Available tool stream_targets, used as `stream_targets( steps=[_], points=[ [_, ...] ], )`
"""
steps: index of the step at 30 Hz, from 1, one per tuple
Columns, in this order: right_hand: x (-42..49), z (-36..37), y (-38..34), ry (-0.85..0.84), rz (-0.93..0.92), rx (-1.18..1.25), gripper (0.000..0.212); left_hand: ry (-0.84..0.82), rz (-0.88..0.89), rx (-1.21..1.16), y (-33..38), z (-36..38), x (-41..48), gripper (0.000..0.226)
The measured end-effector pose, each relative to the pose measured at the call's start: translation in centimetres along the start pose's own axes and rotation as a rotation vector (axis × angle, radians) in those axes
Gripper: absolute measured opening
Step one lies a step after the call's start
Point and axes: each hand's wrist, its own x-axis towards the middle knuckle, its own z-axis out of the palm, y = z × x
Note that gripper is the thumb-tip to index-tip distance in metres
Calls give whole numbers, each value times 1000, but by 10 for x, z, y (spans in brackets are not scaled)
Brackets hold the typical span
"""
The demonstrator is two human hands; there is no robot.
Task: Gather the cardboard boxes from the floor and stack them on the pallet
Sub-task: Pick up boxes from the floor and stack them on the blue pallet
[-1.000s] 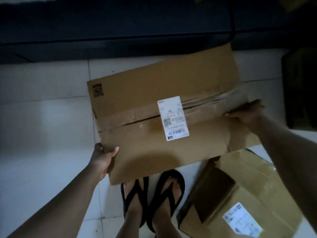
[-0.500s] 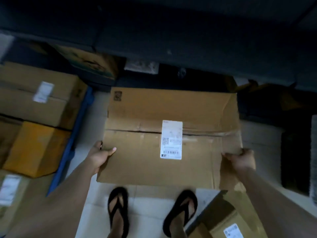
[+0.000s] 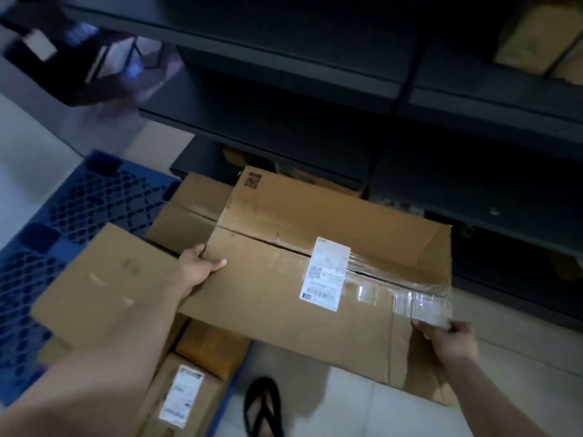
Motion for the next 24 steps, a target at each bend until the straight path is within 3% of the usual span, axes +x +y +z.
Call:
stream_targets(
  steps=[7,17,22,24],
  points=[
    [-43,126,-74,21,-36,34,73,77,65,1,20,-118,94,70],
    [-25,262,-147,92,-76,93,70,159,82,-31,40,-170,255,69],
    [-4,340,-152,93,-15,23,64,257,52,174,23,-184,331,65],
    [2,369,-151,83,15,9,53,239,26,368,5,-184,359,76]
  ],
)
